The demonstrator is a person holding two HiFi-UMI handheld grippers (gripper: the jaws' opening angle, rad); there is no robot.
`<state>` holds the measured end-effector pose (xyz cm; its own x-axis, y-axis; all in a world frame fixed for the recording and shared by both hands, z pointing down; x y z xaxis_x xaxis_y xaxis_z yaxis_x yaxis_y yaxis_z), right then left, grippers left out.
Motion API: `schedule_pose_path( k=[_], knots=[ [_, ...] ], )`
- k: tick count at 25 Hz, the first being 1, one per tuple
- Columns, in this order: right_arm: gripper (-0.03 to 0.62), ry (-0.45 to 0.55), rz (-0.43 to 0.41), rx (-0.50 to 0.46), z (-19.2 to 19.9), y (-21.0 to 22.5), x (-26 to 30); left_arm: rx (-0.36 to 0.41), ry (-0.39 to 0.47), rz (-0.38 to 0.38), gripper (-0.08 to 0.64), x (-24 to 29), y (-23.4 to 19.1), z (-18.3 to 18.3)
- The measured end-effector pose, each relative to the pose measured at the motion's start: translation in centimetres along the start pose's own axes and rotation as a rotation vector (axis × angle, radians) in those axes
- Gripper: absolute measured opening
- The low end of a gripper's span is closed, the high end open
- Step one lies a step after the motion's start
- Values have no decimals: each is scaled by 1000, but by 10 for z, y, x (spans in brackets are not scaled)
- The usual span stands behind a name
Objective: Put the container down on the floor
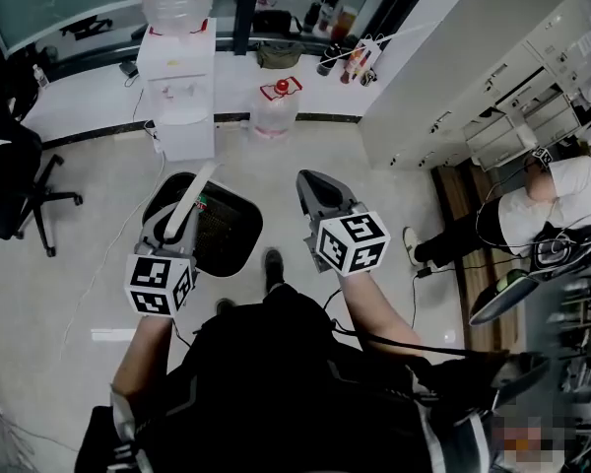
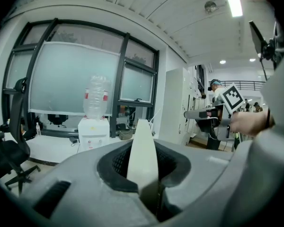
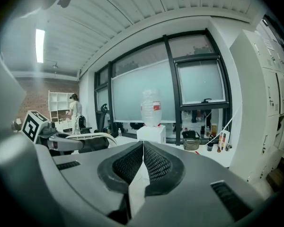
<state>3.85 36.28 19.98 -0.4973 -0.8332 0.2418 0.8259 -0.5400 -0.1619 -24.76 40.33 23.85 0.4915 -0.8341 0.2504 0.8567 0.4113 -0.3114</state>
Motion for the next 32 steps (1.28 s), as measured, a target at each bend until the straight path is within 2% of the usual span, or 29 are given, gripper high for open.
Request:
schedule_pose_path(
  k=[12, 22, 32],
  knots=[
    [9, 37, -71, -19, -6, 46, 62, 2, 9, -42, 64, 52, -1, -18],
    [9, 46, -84, -9, -3, 126, 107, 12, -6, -53, 63, 134, 3, -41],
    [9, 54, -74, 16, 5, 205, 129, 27, -11, -61, 63, 210, 20, -64]
  ],
)
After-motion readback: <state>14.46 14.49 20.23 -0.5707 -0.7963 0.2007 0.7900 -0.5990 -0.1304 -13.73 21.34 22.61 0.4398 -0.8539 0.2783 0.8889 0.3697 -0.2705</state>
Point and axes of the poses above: the fingertips, and each gripper's own axes: x forward along the fingers, y to its right, z out of its underside, the point moved 9 cm from there along -x, backward along the fingers, and after that the axes turned 13 degrees about -x, right-handed, at the moved point
